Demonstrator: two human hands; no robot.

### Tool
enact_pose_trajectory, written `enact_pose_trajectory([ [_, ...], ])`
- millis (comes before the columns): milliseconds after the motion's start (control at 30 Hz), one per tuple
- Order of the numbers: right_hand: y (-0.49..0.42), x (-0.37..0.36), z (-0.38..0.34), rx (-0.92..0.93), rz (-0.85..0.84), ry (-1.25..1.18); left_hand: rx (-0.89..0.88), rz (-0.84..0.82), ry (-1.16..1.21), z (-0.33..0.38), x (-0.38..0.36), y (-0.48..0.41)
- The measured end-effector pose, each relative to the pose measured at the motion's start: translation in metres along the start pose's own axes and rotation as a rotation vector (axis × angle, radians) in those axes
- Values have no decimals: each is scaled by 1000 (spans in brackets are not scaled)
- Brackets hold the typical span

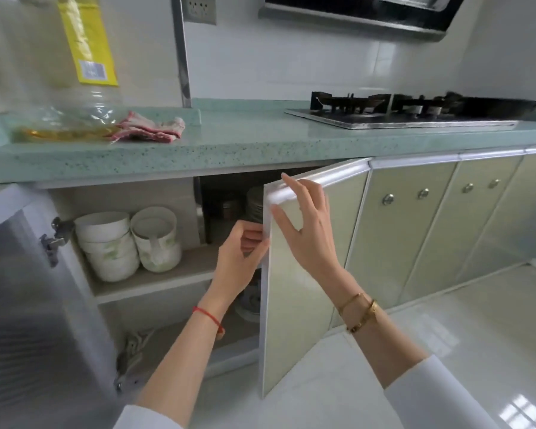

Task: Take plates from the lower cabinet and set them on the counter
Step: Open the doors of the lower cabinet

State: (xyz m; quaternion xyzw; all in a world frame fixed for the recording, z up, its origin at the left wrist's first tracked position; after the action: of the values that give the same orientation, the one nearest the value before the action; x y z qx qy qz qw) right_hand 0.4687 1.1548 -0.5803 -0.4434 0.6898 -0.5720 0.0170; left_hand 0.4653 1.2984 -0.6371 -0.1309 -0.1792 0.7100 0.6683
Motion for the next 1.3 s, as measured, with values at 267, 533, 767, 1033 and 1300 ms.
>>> enact_pose_trajectory([
  [267, 40, 85, 17, -48, 126, 127, -43, -153, 173, 20, -70, 48],
  [533, 63, 158, 55, -127, 264, 192, -61, -317, 311, 34, -157, 65],
  [767, 72, 217, 120, -245, 313, 260, -9, -467, 463, 39, -248, 76],
  [1033, 63, 259, 199, -378, 321, 222, 22, -583, 486, 44, -336, 72],
  [1300, 54, 268, 223, -444, 305, 302, 21, -640, 429, 40, -370, 64],
])
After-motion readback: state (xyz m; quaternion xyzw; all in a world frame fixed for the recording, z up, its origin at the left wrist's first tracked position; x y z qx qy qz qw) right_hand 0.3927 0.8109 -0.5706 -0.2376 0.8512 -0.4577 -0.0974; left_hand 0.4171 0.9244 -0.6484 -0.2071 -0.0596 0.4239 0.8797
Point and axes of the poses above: each hand's wrist, its own y-axis away from the middle knuckle, its own x-axis out of the back of the hand, z = x × y, the point moved 3 cm from there along -y, towards the middle knuckle, and after that the axes turned 14 degrees about y, right-handed, at the moved point
